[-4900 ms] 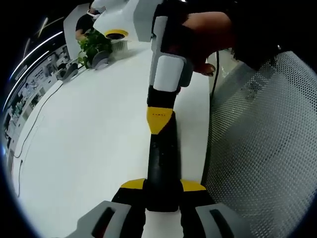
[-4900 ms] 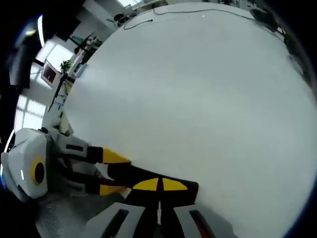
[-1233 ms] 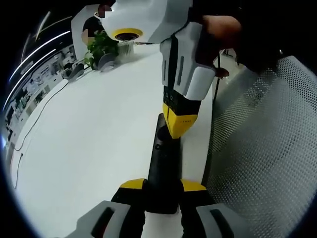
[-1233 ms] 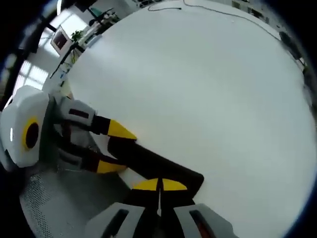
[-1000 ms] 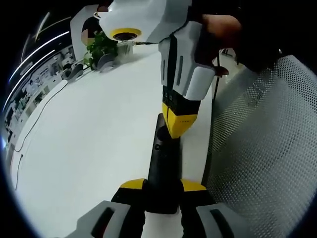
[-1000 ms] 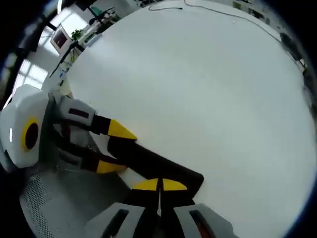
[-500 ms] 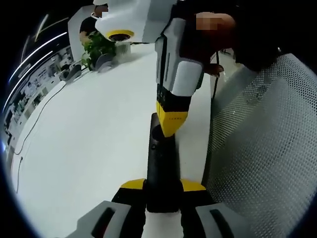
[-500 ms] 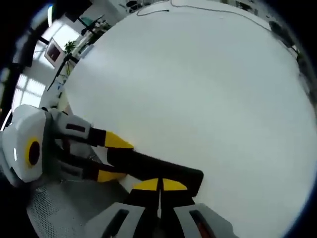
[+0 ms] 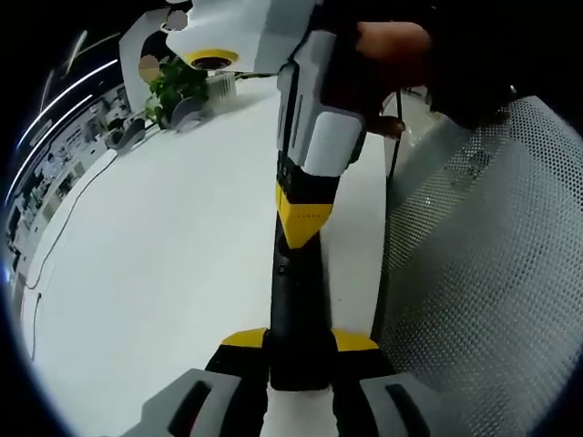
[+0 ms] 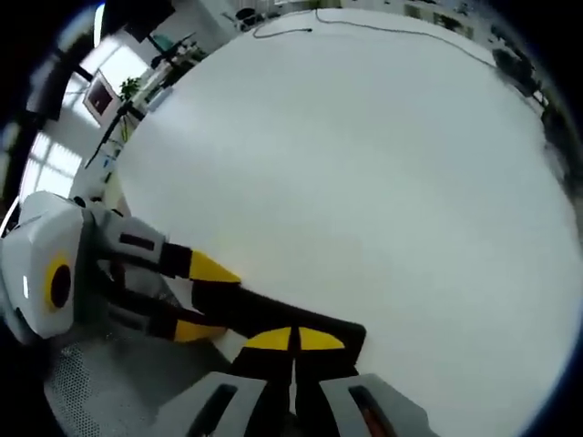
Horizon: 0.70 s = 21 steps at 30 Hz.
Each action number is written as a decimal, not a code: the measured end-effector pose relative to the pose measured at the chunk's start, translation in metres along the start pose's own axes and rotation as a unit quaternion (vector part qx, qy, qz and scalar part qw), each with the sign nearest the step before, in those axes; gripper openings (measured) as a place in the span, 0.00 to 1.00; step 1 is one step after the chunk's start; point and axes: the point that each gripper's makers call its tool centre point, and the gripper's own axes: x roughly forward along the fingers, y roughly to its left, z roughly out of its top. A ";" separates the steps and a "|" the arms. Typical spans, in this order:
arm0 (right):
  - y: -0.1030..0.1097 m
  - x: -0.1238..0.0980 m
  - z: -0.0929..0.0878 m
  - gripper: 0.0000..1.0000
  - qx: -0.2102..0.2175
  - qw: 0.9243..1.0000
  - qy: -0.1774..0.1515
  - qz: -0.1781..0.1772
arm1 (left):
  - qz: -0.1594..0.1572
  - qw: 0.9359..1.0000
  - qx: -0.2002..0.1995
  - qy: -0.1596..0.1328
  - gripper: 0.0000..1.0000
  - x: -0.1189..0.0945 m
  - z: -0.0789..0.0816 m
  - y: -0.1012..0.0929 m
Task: Press the specified remote control buttons in sequence, fully releasing each button before pressing the next.
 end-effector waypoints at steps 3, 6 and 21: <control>0.001 0.000 0.000 0.00 0.005 1.000 -0.002 0.003 | -0.001 1.000 0.001 0.003 0.25 0.000 0.000 0.000; 0.001 0.000 0.000 0.00 0.005 1.000 0.000 0.003 | -0.001 1.000 0.002 0.005 0.25 0.000 0.000 0.000; 0.000 0.001 0.001 0.00 -0.040 0.999 -0.018 -0.016 | 0.002 1.000 -0.002 0.002 0.25 0.000 0.001 0.001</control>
